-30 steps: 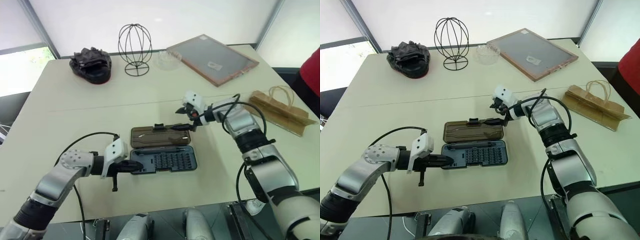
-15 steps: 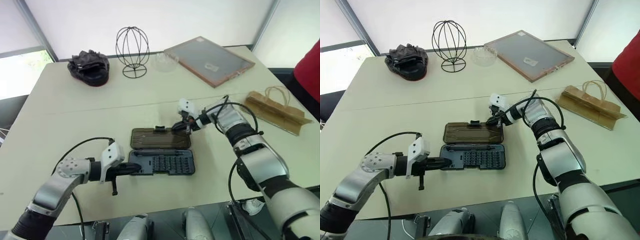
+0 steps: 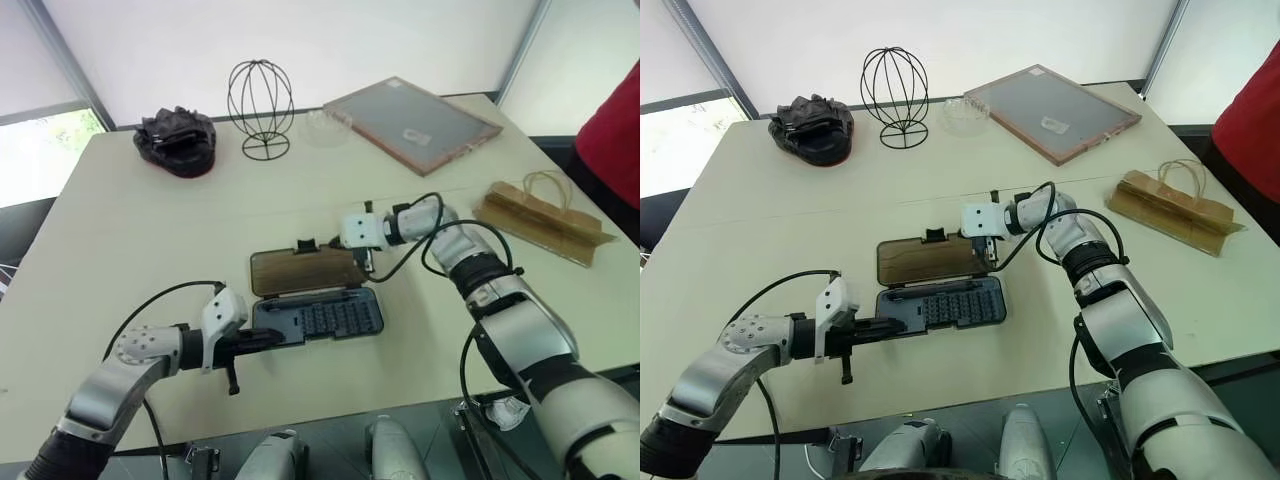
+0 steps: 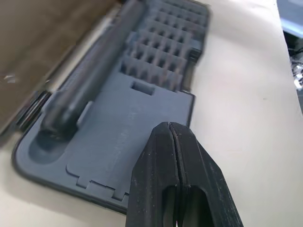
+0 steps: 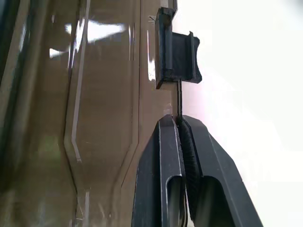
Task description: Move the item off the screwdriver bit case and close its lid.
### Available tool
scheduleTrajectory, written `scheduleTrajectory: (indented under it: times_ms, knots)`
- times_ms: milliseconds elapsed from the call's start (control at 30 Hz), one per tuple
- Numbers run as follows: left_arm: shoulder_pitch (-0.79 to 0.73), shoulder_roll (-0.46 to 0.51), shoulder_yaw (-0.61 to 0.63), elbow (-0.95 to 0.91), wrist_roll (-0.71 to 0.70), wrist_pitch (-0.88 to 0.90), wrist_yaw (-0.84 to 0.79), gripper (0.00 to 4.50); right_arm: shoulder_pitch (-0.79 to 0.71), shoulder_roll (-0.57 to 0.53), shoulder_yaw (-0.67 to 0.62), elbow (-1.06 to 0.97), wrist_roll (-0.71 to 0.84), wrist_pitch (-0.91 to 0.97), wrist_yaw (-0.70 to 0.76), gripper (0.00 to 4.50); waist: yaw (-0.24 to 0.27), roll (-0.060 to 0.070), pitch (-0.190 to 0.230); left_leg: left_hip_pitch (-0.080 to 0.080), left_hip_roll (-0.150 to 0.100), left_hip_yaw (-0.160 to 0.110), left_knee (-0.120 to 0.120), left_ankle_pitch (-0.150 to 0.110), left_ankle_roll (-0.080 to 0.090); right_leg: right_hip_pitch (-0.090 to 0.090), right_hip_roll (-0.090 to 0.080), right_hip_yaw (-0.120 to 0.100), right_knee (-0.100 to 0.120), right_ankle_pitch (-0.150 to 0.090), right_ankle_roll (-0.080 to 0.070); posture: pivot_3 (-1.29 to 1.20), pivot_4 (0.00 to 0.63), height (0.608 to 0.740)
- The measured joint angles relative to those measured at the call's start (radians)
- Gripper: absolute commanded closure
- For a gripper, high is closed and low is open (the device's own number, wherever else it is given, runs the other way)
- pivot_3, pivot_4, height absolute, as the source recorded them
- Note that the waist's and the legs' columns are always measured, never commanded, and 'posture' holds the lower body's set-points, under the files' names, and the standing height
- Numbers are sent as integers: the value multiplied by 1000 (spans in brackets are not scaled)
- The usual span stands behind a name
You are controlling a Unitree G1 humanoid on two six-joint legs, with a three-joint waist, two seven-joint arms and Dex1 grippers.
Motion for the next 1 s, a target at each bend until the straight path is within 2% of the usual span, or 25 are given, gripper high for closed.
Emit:
scheduleTrajectory:
  times_ms: [267,400,500,600,700,767,833,1000]
  knots:
    - [-48,-32,-4,23,-38,52,-6,4500,173,-97,-36,-361,14,58,-29,4450,25,0,0,-1,0,0,0,0,0,-1,0,0,-1,0,0,0,150,740]
    - [-72,-49,29,23,-134,182,7,4500,207,-101,-38,-435,15,104,-41,4450,25,0,0,-2,0,0,0,0,0,-1,0,0,-2,0,0,0,150,740]
    - [-112,-68,124,9,-304,337,44,4500,213,-103,-38,-445,12,121,-54,4450,25,-3,2,-4,0,0,0,0,0,-4,0,0,-1,0,0,0,150,740]
    - [-224,-71,277,2,-510,468,119,4500,214,-106,-37,-445,2,130,-66,4450,25,-5,4,-5,0,-1,0,0,0,-4,0,0,0,0,0,0,150,740]
    - [-347,-84,405,56,-604,494,221,4500,214,-117,-37,-446,-12,132,-70,4450,23,-6,4,-4,0,0,0,0,0,-4,0,0,-1,0,0,0,150,740]
    - [-406,-106,450,137,-587,452,286,4500,215,-122,-36,-446,-17,137,-75,4450,22,-6,4,-4,0,0,0,0,0,-4,0,-1,-1,0,0,0,150,740]
    - [-442,-115,448,233,-504,377,331,4500,215,-123,-36,-446,-18,139,-79,4450,21,-6,5,-4,0,0,0,0,0,-4,0,-1,-1,0,0,0,150,740]
    - [-477,-121,323,497,-220,137,334,4500,215,-124,-36,-449,-25,153,-81,4450,19,-6,5,-5,0,1,0,0,0,-4,0,-1,-2,0,0,0,150,740]
